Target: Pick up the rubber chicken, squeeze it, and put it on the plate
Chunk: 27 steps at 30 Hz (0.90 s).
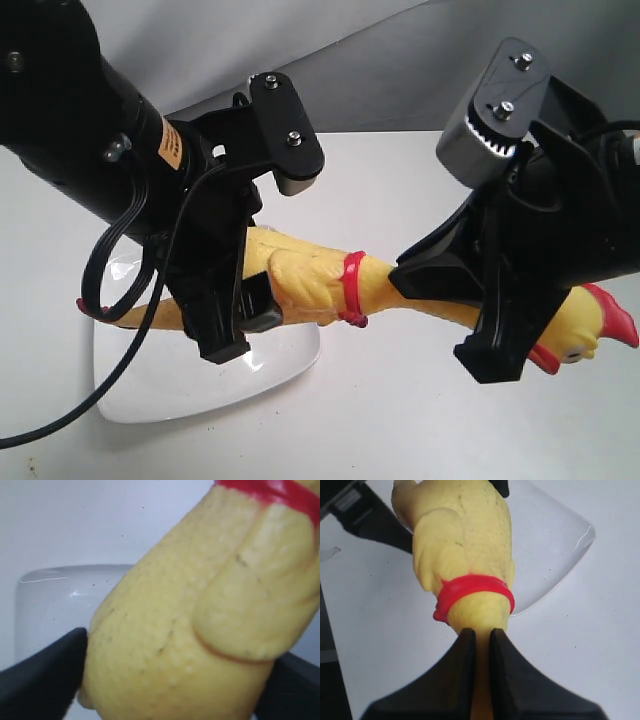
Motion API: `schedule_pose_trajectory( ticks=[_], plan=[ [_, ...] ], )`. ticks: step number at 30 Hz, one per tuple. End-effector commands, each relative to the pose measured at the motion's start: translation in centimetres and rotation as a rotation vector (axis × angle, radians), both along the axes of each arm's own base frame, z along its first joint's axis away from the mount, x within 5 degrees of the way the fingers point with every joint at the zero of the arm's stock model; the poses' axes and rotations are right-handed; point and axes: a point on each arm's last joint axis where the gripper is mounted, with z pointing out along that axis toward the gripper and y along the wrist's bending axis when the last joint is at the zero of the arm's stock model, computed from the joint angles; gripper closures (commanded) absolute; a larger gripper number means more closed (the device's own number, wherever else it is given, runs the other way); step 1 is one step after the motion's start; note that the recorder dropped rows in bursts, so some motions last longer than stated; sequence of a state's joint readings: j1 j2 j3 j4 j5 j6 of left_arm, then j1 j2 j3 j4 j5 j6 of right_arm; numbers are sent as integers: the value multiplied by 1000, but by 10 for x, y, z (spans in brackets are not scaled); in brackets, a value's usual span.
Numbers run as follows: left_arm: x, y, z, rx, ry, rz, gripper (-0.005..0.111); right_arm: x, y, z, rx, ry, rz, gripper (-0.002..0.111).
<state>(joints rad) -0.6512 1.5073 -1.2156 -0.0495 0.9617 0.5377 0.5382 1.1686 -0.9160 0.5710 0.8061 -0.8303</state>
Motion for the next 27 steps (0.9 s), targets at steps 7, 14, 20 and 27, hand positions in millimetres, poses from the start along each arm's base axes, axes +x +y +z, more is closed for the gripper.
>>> schedule_pose_trajectory(
  ticks=[7, 14, 20, 27],
  plan=[
    [0, 0, 1, -15, -3, 22, 8, -2, -1, 4, 19, -19, -3, 108],
    [-3, 3, -1, 16, 30, 15, 107, -2, -1, 4, 19, -20, -1, 108],
    [-1, 2, 0, 12, 12, 12, 105, -2, -1, 4, 19, -20, -1, 108],
    [2, 4, 0, 30, -19, 22, 68, -2, -1, 4, 19, -20, -1, 108]
  ],
)
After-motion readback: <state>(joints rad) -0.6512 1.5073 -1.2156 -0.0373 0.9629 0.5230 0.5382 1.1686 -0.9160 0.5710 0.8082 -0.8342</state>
